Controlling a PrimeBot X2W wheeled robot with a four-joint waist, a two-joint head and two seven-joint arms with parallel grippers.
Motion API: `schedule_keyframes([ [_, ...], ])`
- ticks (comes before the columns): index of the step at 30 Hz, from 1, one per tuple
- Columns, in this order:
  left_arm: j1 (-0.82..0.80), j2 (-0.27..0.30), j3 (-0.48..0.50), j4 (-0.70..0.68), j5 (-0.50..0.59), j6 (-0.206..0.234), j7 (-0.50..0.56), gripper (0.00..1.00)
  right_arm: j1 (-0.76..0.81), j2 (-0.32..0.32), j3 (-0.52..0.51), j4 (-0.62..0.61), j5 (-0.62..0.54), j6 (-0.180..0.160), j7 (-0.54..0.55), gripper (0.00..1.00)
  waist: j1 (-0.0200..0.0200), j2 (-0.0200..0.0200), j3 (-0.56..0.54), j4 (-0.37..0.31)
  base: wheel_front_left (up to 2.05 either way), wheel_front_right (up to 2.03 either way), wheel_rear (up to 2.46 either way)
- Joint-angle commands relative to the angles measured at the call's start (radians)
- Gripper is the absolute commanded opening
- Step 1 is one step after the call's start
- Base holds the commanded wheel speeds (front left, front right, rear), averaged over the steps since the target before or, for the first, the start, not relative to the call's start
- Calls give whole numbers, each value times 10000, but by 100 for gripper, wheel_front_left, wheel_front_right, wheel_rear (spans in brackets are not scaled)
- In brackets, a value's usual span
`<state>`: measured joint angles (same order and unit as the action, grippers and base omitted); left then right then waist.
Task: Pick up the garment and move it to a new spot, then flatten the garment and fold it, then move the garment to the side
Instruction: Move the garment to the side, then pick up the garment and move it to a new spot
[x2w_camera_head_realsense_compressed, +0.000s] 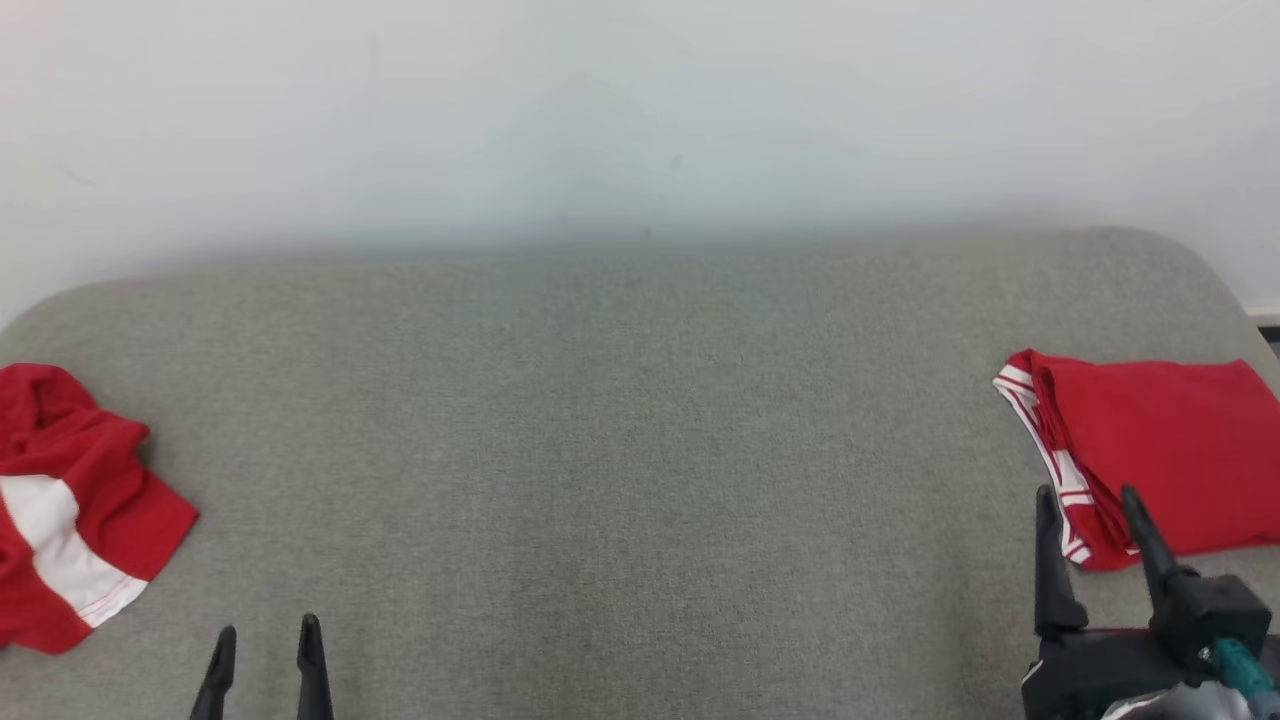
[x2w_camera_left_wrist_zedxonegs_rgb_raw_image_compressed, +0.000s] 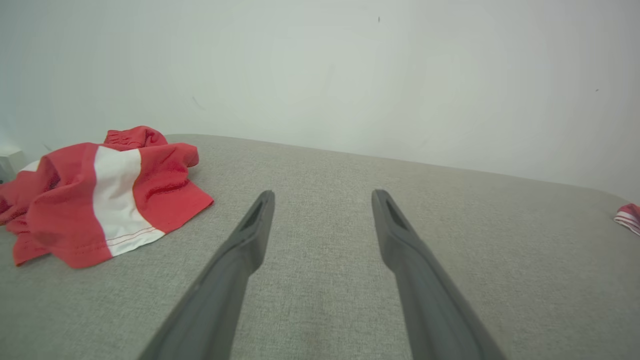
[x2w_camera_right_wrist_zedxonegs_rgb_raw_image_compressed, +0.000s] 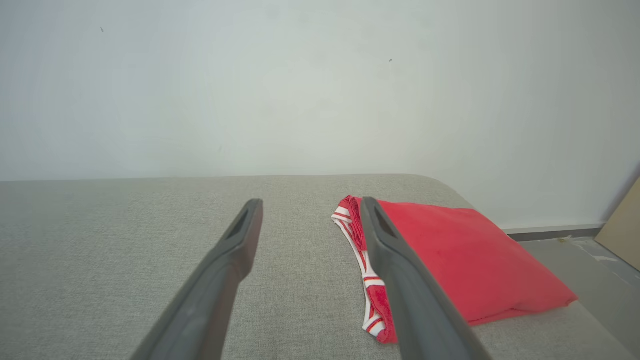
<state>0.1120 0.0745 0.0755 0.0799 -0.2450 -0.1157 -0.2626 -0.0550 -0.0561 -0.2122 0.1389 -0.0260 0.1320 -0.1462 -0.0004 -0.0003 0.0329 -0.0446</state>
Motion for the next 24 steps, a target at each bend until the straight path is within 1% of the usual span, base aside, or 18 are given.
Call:
schedule_keyframes([
  [1,180,-35,-15,108,115,-64,-21,100,247,20,123,20,92,-28,-91,100,4,3,-477,380,0,0,0],
  [7,327,-125,-162,277,446,-123,-21,100,761,57,636,228,512,-28,-199,100,4,3,-648,445,0,0,0],
  [10,298,-157,-230,323,484,-145,-21,100,954,60,772,242,450,-28,-183,100,4,3,-695,503,0,0,0],
  [24,288,-206,-256,225,561,-144,-21,100,1076,63,830,116,694,-28,-35,100,4,3,-676,507,0,0,0],
])
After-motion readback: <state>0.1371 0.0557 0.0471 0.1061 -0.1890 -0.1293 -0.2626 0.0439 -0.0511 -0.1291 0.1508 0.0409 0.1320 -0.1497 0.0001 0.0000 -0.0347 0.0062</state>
